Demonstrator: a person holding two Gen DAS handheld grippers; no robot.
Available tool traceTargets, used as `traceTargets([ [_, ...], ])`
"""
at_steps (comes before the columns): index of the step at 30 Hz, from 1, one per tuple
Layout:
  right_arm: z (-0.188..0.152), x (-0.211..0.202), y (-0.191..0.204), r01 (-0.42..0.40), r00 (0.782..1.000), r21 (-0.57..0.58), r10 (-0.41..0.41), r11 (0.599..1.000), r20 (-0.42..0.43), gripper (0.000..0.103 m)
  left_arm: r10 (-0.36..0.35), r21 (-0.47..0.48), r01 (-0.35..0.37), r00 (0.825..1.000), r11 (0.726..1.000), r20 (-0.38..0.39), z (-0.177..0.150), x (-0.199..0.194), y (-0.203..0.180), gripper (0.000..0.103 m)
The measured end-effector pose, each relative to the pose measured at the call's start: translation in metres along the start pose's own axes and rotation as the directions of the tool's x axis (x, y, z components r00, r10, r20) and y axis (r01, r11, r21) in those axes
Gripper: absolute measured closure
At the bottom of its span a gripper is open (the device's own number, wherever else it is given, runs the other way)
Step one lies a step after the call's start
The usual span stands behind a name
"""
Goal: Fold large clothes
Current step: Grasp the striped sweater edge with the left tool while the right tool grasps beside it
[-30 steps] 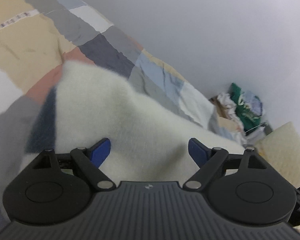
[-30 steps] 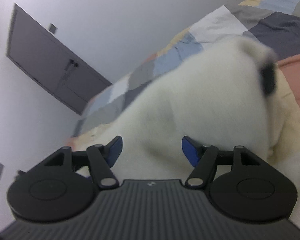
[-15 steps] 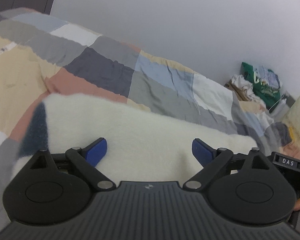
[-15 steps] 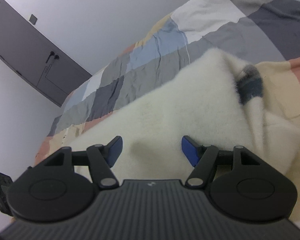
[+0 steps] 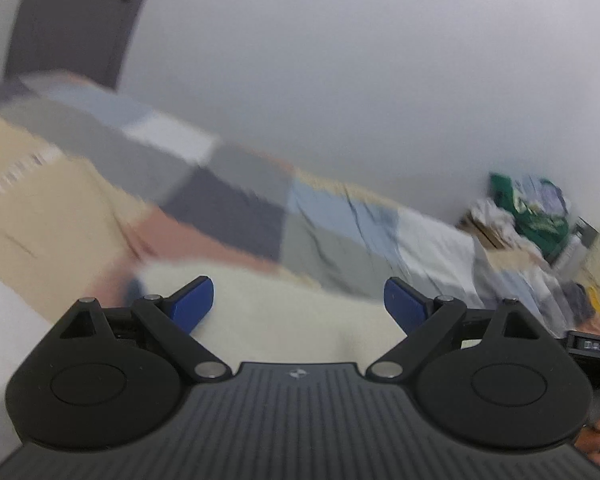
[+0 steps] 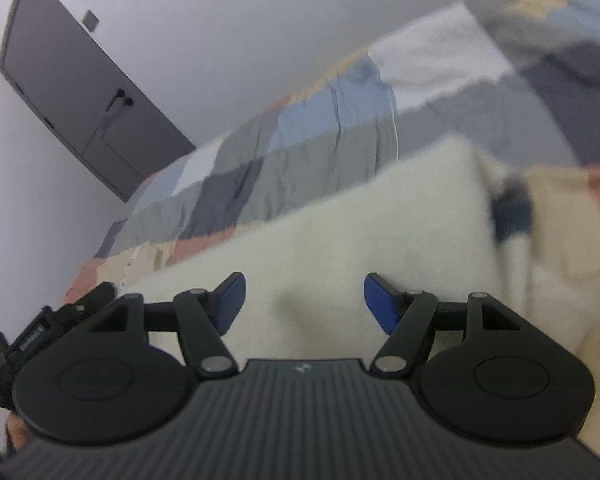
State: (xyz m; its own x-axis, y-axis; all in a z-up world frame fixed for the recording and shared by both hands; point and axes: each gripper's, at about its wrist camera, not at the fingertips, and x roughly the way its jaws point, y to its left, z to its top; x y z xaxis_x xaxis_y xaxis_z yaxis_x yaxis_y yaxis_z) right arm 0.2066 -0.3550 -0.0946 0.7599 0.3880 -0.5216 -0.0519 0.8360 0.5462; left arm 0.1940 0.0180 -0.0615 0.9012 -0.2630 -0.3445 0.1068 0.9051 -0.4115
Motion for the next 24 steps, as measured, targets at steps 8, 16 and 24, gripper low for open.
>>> traceTargets([
  [8, 0.031, -0.015, -0.03, 0.176, 0.979, -0.022, -0.172, 0.984, 0.109, 0.012, 0.151, -0.089, -0.153, 0.988, 0.984, -0.033, 0.014, -0.014, 0.05, 0.009],
  [16, 0.032, 0.018, -0.078, 0.137, 0.99, 0.118, -0.141, 0.984, 0.025, 0.012, 0.099, -0.248, -0.14, 0.98, 0.959, -0.17, 0.002, 0.021, 0.083, 0.01],
  [24, 0.024, 0.039, -0.049, 0.082, 0.996, -0.078, -0.085, 0.994, -0.032, 0.046, 0.027, -0.276, -0.07, 0.987, 0.959, -0.156, -0.003, 0.035, 0.079, 0.061],
])
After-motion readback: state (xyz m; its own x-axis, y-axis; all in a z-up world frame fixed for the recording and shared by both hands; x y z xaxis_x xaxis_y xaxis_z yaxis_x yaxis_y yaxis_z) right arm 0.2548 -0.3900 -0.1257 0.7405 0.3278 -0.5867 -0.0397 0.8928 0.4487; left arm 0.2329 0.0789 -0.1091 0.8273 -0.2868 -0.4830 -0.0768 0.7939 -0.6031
